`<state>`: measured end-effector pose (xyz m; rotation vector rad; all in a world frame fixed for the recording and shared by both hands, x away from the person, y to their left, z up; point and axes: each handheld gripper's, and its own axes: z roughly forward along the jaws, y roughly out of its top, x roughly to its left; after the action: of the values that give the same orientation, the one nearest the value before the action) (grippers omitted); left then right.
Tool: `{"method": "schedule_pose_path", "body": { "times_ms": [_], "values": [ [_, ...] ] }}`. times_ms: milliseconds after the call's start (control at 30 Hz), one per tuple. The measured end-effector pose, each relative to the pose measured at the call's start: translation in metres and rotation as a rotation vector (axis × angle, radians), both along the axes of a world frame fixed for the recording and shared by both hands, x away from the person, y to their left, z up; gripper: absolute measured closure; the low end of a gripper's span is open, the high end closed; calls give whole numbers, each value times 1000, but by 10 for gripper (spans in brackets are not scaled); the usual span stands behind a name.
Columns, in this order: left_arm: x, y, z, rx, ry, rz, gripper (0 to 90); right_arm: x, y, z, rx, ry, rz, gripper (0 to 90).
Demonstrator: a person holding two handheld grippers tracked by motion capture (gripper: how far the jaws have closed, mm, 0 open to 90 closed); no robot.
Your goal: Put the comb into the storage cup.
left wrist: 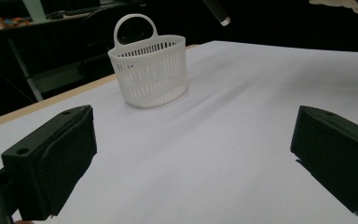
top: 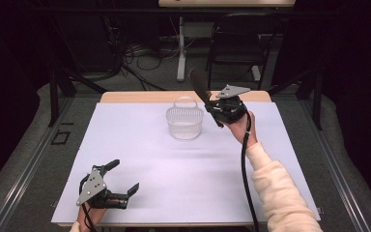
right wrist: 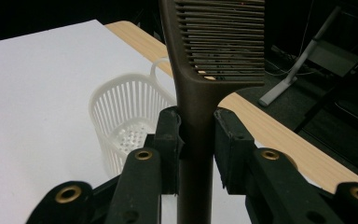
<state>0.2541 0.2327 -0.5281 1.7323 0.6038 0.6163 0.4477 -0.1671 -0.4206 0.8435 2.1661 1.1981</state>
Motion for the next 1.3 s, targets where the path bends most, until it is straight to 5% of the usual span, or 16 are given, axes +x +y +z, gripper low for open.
{"method": "schedule_pose_path", "body": {
  "times_ms": [1300],
  "values": [
    [0, 0, 0, 1, 1, -1, 2, 16, 21, 0, -28, -18, 24, 727]
  ]
}}
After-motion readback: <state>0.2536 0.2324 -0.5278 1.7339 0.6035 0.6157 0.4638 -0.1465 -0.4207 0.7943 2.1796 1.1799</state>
